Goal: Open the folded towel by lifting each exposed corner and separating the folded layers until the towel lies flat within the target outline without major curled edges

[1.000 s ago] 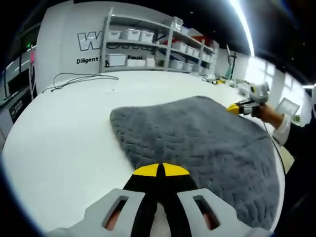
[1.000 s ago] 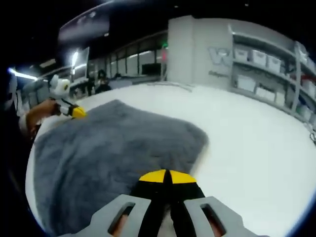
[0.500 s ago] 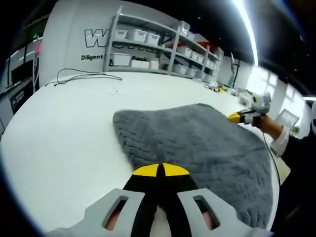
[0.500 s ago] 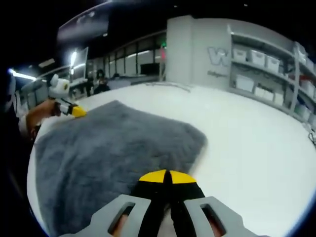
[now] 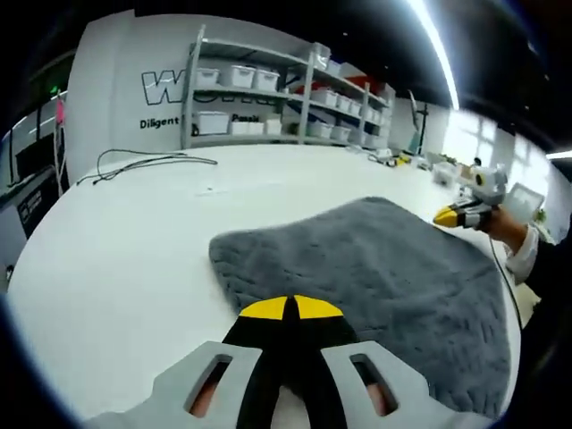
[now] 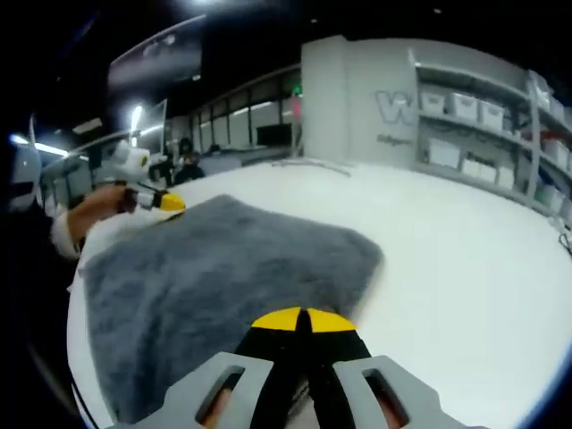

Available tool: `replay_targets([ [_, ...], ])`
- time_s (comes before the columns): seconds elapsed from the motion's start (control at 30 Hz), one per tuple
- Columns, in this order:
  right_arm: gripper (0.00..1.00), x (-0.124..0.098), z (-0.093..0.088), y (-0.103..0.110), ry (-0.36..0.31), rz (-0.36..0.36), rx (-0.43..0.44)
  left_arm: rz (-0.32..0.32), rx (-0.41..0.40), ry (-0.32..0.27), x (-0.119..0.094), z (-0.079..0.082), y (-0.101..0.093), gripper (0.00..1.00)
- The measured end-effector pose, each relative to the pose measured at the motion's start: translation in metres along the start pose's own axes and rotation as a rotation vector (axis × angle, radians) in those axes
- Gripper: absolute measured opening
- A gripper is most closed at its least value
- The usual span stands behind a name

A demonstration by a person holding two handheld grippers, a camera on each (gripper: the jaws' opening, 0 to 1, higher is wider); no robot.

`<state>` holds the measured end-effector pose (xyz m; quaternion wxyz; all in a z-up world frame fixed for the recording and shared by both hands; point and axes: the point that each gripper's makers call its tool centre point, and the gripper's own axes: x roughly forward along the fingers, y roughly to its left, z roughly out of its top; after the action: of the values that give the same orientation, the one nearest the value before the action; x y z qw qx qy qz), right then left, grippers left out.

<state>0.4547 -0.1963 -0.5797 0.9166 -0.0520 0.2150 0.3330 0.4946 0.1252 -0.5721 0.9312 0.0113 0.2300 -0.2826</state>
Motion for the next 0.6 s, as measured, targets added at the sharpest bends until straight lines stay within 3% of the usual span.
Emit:
replay_targets([
  [0.27,0.00,-0.010,-0.013,0.028,0.023,0.081,0.058,0.033,0.023,-0.018,0.012,0.010,0.016,0.01],
  [0.6,0.00,-0.022,-0.018,0.044,0.019,0.103,0.096,0.054,0.034,0.000,0.024,0.010,0.027,0.01],
])
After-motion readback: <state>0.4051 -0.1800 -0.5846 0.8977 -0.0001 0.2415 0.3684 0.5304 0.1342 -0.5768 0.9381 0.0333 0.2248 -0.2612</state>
